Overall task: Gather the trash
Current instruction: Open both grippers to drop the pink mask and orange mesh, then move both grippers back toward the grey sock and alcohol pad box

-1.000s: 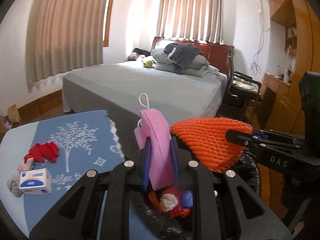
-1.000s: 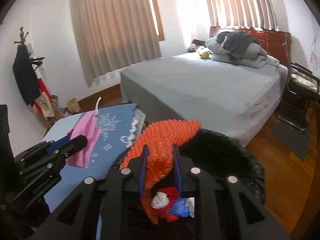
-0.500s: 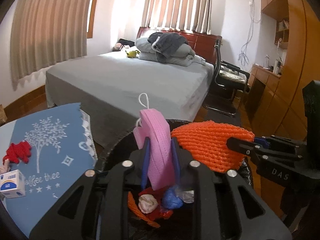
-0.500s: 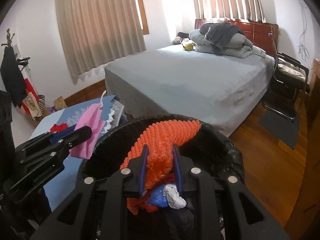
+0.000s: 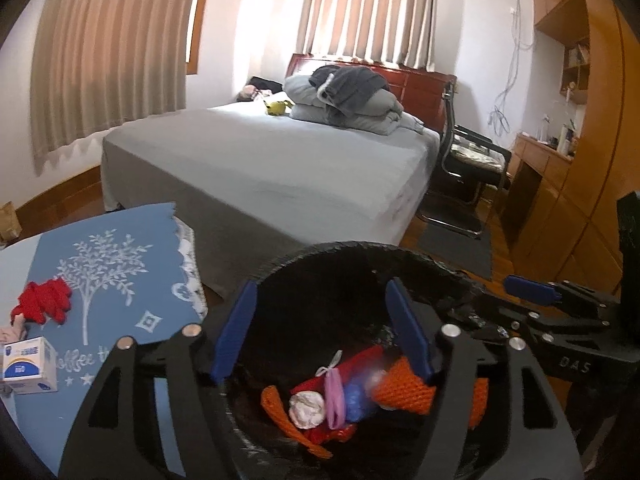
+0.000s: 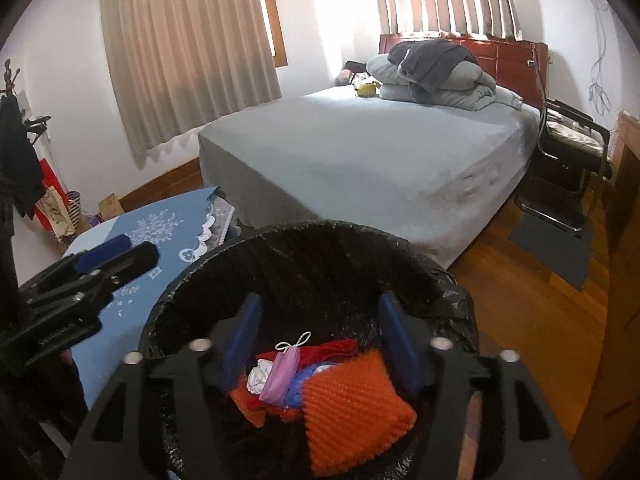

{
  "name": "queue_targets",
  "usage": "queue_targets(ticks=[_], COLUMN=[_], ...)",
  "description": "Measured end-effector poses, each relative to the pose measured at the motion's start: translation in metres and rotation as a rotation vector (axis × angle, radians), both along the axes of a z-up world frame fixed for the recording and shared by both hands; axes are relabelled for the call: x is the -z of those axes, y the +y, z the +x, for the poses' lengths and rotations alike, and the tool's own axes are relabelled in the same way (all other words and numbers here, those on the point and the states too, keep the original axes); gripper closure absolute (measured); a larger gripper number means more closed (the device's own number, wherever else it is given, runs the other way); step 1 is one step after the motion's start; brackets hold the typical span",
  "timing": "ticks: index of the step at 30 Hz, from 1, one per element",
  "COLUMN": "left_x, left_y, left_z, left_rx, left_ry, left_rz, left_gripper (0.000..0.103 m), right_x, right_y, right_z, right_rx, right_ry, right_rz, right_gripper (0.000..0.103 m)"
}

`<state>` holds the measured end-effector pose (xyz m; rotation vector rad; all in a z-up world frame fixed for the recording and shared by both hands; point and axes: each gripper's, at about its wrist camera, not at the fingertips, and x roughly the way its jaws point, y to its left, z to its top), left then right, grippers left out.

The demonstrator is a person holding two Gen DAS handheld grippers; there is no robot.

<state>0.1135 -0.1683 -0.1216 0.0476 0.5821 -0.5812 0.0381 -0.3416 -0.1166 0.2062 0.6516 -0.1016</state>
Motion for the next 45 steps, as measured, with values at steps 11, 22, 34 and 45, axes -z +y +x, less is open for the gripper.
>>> queue_targets(ticks=[11,22,34,45], left_x=[-0.017,-0.023,-0.014,0.02], left_y=[0.073,0.168,0.264,0.334], left_z=[0.001,-0.003,-0.001,0.019], left_rx=[-0.164,-0.364,-0.548,-0.664], left_ry=[-0.052,-0.068,-0.053,0.015], left_rz=[0.026,0.047,0.082,0.125], left_gripper=[0.012,0.012,0.012,0.012], right_x=[-0.019,-0.025,-0.014,0.011], right_y=[0.024,0.096,0.197,0.252], right_z=[0.007,0.043,0.089,0.122], right_rx=[-0.035,-0.175,-0.337,-0.397], right_ry=[-0.062,-0.084,-0.087,-0.049], right_rz=[0.0,0.007,-0.001,-0.002], right_gripper=[0.006,0.006,0.006,0.006])
